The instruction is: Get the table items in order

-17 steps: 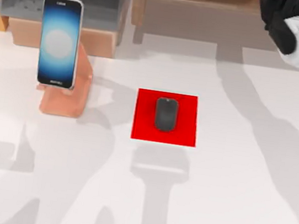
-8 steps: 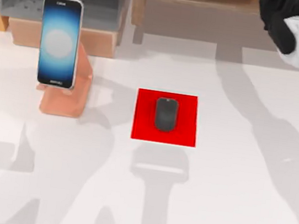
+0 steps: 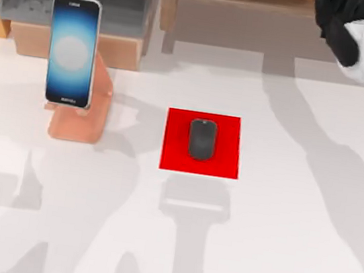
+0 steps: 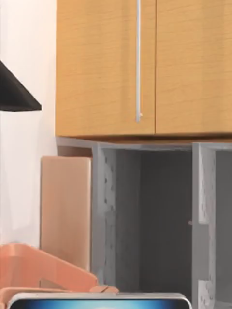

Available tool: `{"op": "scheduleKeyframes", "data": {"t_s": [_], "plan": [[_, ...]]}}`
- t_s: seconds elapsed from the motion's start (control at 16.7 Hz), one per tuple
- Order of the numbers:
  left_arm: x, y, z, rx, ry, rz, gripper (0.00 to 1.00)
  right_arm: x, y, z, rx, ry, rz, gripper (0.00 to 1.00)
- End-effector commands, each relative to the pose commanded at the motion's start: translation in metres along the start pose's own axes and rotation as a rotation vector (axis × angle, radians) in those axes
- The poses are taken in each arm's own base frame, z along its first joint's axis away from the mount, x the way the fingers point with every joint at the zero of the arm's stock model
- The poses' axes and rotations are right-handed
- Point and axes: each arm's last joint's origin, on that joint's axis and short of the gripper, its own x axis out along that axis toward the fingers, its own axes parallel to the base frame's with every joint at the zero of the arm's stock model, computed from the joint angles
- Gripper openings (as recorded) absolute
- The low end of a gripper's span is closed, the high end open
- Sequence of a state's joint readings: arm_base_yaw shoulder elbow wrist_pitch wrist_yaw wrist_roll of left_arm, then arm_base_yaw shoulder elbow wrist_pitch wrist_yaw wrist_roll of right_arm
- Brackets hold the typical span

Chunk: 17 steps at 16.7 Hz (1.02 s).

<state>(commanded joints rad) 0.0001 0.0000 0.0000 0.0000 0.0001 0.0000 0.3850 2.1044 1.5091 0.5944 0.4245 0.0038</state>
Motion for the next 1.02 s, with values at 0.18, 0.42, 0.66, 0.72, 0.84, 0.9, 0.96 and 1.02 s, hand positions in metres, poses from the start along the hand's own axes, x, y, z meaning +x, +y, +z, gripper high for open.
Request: {"op": "scheduleKeyframes", "data": {"t_s": [0.18,0.42,0.66,0.72,0.84,0.9,0.96,1.02], "plan": [[0.0,0.0,0.0,0.0,0.0,0.0,1.0,0.0,0.0,0.0,0.0,0.0,0.0,0.38],[0.0,0.0,0.0,0.0,0.0,0.0,1.0,0.0,0.0,0.0,0.0,0.0,0.0,0.68],[0.0,0.0,0.0,0.0,0.0,0.0,1.0,0.0,0.0,0.0,0.0,0.0,0.0,0.98],[0.0,0.0,0.0,0.0,0.0,0.0,1.0,0.0,0.0,0.0,0.0,0.0,0.0,1.0],[0.0,0.0,0.0,0.0,0.0,0.0,1.0,0.0,0.0,0.0,0.0,0.0,0.0,1.0],[0.0,0.0,0.0,0.0,0.0,0.0,1.0,0.0,0.0,0.0,0.0,0.0,0.0,1.0],[0.0,0.0,0.0,0.0,0.0,0.0,1.0,0.0,0.0,0.0,0.0,0.0,0.0,1.0],[0.0,0.0,0.0,0.0,0.0,0.0,1.0,0.0,0.0,0.0,0.0,0.0,0.0,1.0]]}}
